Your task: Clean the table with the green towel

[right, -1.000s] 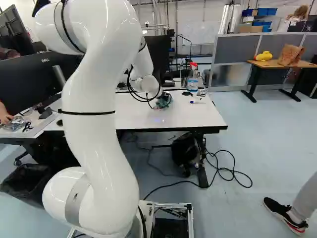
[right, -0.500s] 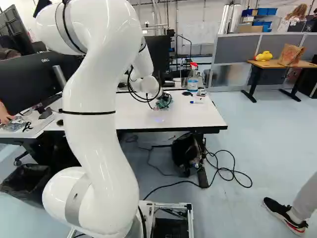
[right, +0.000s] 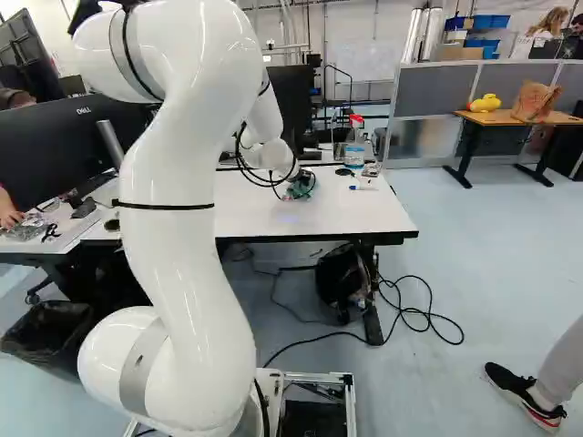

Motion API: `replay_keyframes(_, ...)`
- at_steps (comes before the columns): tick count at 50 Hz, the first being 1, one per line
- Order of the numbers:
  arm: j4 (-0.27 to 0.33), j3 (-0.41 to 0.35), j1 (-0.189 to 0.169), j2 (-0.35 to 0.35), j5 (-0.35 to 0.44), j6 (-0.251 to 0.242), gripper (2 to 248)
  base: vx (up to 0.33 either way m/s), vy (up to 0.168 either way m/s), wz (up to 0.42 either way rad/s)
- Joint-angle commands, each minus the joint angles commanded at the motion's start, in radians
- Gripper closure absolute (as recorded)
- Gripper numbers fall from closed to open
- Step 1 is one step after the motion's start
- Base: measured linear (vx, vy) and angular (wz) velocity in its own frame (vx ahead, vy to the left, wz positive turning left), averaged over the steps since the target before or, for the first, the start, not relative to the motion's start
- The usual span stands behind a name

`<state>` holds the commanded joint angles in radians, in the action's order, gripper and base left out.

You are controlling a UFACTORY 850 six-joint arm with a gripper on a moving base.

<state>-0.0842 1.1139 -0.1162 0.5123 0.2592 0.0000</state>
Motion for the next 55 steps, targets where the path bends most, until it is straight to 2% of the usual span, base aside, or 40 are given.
replay_keyframes(15,0.000,0.082,0.007,0.061,0.000,0.000,197,0.000,0.000,0.000)
replay_keyframes(26,0.000,0.120,0.026,0.089,0.000,0.000,197,0.000,0.000,0.000)
replay_keyframes(43,0.000,0.078,0.060,0.058,0.000,0.000,197,0.000,0.000,0.000)
replay_keyframes(55,0.000,0.021,0.054,0.016,0.000,0.000,197,0.000,0.000,0.000)
